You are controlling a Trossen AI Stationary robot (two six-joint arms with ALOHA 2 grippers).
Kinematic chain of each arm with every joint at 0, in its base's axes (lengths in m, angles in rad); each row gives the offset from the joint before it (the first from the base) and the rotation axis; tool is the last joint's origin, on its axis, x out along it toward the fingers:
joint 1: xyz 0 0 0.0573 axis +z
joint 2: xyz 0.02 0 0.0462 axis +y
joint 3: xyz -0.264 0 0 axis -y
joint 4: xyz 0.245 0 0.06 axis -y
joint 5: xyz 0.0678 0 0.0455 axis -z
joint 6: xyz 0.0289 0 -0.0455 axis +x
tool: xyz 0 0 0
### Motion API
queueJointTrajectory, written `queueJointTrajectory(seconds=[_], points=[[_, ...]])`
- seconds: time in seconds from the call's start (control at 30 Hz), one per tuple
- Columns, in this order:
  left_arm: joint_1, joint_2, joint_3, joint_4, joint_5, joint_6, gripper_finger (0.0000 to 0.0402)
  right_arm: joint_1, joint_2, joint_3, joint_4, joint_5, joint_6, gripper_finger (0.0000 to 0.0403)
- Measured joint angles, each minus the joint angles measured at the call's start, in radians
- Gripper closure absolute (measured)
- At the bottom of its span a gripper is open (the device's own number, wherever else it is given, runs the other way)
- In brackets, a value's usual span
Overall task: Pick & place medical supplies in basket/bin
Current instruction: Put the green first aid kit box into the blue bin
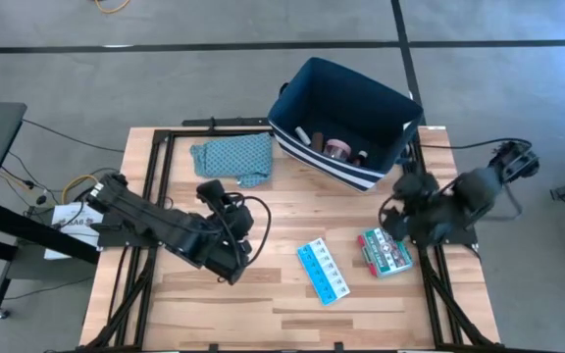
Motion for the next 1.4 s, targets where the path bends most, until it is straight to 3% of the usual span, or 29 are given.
queueJointTrajectory(seconds=[0.1, 0.27, 0.53, 1.03, 1.4], points=[[0.008, 0.000, -0.038, 0.002, 0.011, -0.049, 0.0209, 0.018, 0.039, -0.080, 0.067, -0.077, 0.128, 0.0168], [0.021, -0.001, -0.061, 0.001, 0.016, -0.097, 0.0209, 0.019, 0.191, -0.147, 0.142, -0.195, 0.211, 0.0168], [0.021, -0.001, -0.061, 0.001, 0.015, -0.093, 0.0209, -0.022, 0.465, -0.142, 0.192, -0.373, 0.178, 0.0168], [0.021, -0.001, -0.061, 0.001, -0.001, -0.046, 0.0209, -0.063, 0.687, -0.116, 0.399, -0.431, 0.156, 0.0168], [0.021, -0.001, -0.061, 0.001, -0.008, -0.042, 0.0209, -0.066, 0.695, -0.116, 0.392, -0.480, 0.198, 0.0168]])
